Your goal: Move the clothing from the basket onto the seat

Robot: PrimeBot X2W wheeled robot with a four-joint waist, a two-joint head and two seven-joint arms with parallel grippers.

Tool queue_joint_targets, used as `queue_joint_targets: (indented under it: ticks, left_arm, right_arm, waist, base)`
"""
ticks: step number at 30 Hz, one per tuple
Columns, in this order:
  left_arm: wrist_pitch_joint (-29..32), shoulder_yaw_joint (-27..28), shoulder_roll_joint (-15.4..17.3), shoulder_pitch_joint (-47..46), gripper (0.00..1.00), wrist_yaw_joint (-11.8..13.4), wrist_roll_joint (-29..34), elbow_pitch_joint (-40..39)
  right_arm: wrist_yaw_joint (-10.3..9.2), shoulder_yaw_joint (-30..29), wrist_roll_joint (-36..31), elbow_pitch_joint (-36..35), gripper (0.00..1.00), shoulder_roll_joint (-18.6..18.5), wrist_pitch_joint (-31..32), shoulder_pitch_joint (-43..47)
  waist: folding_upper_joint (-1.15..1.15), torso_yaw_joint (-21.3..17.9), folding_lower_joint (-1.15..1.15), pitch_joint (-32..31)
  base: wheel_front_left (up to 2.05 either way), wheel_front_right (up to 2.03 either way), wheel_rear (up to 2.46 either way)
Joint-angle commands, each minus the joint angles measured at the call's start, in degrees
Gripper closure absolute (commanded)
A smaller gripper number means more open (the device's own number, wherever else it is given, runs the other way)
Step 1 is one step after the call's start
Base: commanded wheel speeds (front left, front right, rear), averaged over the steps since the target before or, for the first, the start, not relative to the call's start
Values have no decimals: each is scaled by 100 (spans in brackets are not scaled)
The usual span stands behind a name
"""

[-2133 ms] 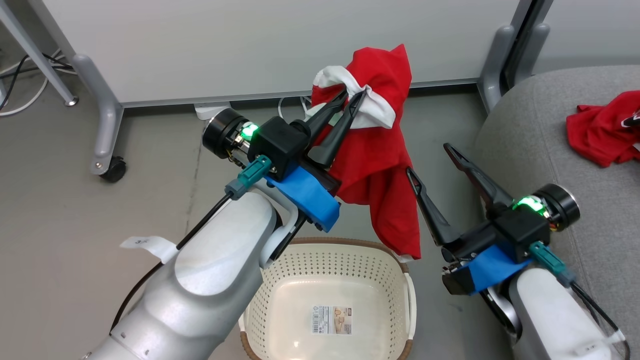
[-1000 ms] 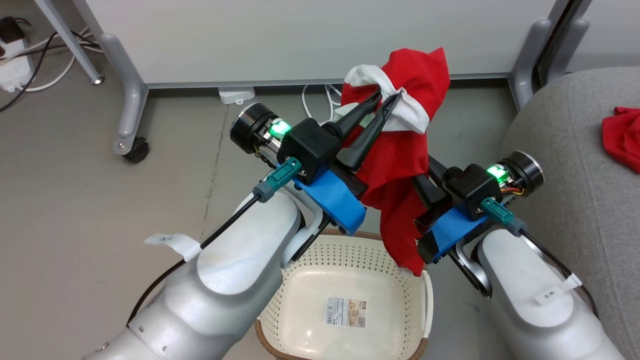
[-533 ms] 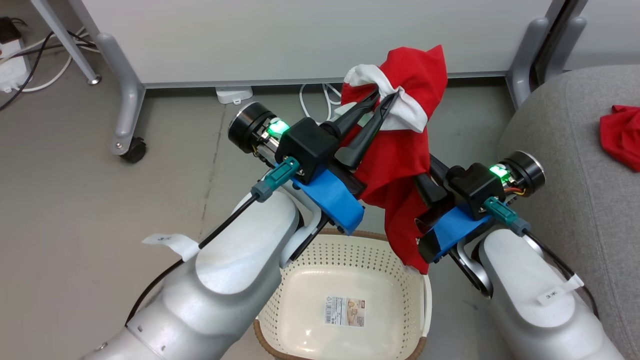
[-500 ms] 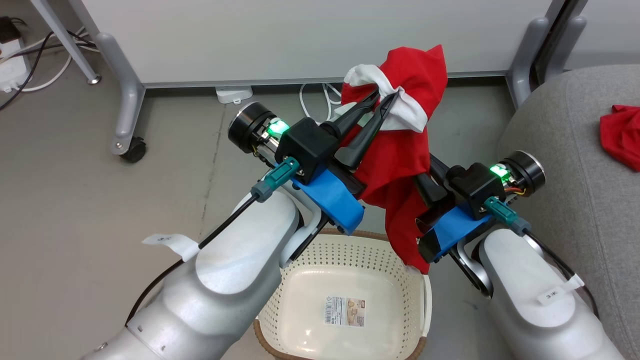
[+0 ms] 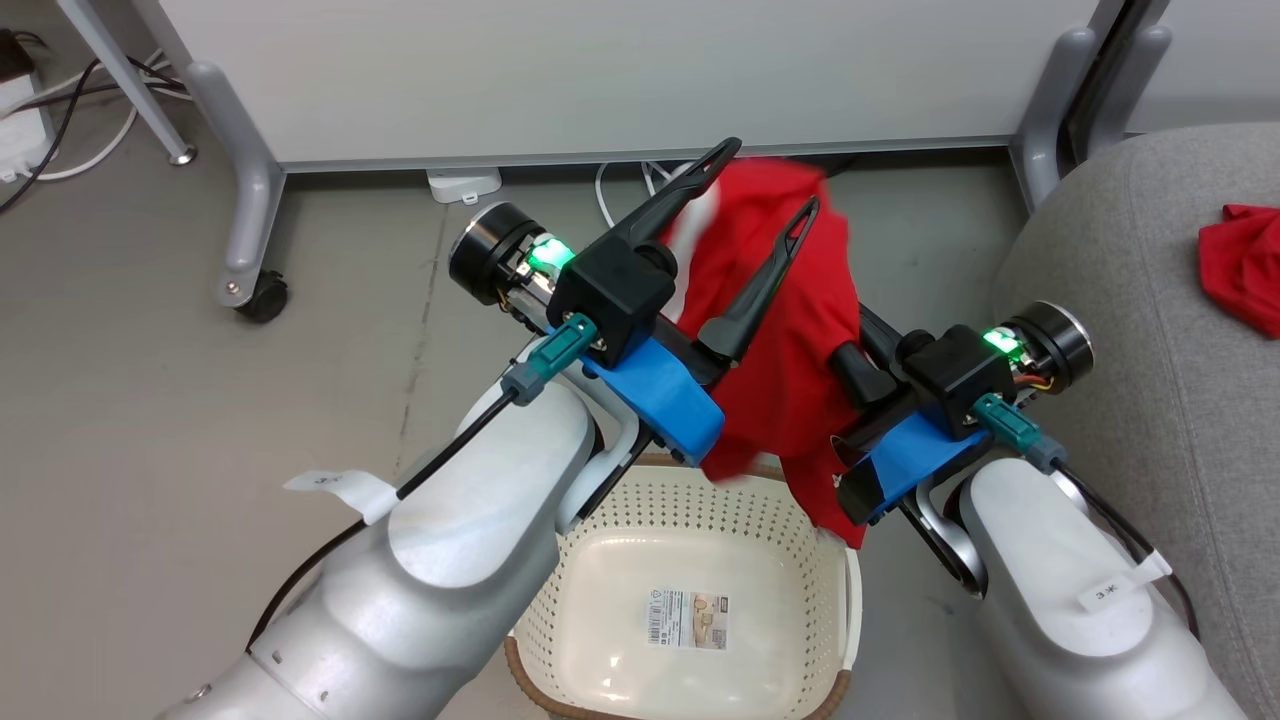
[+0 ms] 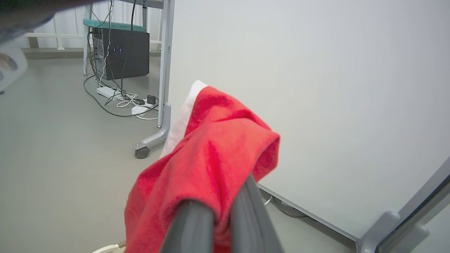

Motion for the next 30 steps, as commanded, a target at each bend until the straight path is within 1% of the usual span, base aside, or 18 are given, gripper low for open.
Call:
queue_joint_targets:
  ticks: [1, 7, 11, 22, 30]
  left_arm:
    - [-25, 31, 25, -71, 0, 17, 26, -11]
    - [-27, 52, 46, -41, 0, 59, 66, -69]
    - [-25, 37, 64, 37, 0, 61, 74, -82]
    - [-23, -96, 83, 88, 0, 37, 200, -121]
    - [-23, -264, 90, 133, 0, -1, 268, -78]
  right_arm:
    - [1, -20, 28, -34, 100, 13, -21, 64]
    - [1, -167, 101, -87, 100, 30, -21, 118]
    - [1, -342, 167, -172, 100, 51, -21, 186]
    - [1, -854, 116, -587, 100, 79, -21, 395]
    - [2, -1244, 100, -951, 100, 178, -21, 643]
  waist:
    - [0, -3, 0, 5]
    - [0, -62, 0, 59]
    - [0, -182, 0, 148]
    - [0, -770, 0, 421]
    - [0, -1222, 0, 544]
  base:
    - [0, 0, 0]
    - [0, 0, 0]
    - [0, 0, 0]
    - [0, 0, 0]
    - [0, 0, 0]
